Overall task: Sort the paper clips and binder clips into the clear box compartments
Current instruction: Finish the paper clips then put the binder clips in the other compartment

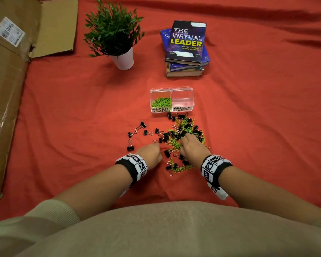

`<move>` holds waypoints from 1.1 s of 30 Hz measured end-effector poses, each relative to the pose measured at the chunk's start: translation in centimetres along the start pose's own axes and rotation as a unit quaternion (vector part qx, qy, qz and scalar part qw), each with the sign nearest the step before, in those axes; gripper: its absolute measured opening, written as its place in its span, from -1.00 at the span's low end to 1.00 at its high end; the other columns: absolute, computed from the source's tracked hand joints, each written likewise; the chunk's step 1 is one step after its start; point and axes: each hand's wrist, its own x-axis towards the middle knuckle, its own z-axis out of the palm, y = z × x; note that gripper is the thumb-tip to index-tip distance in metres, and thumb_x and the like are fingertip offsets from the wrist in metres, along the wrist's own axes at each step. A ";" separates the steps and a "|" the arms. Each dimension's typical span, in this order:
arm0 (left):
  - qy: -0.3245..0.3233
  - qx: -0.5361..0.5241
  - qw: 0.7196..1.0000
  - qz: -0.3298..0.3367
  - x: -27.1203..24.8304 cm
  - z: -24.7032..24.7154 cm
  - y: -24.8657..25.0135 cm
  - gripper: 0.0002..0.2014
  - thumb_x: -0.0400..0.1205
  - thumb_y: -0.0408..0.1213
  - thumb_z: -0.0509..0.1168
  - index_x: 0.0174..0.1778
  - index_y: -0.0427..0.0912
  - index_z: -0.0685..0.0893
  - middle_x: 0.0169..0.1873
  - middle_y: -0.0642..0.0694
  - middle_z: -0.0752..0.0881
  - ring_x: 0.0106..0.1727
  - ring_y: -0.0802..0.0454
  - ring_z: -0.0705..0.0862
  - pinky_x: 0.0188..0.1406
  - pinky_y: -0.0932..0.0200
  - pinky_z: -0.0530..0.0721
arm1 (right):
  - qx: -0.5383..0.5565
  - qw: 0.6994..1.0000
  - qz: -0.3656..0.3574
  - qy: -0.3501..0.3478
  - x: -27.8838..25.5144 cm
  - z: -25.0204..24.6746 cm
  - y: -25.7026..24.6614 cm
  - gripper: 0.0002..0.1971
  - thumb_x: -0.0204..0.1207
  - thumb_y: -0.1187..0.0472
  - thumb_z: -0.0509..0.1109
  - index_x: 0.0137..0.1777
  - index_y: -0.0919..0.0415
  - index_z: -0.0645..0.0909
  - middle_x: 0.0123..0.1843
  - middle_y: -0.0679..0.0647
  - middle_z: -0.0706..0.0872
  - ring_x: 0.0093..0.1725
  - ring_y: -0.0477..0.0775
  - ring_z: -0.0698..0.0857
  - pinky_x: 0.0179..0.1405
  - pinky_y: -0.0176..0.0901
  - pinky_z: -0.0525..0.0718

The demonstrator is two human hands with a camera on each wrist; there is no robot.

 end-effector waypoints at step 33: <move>0.064 0.076 0.988 0.115 3.1 -1.2 4.1 -0.71 0.65 -0.31 0.17 0.30 -0.19 0.51 0.19 -0.20 0.58 0.26 -0.19 0.55 0.11 -0.06 0.57 | 0.266 0.952 0.141 -0.047 -0.6 -4.2 2.1 -0.82 0.64 0.16 0.20 -0.01 0.14 0.64 -0.32 -0.12 0.54 -0.44 -0.13 0.48 -0.49 -0.26 0.40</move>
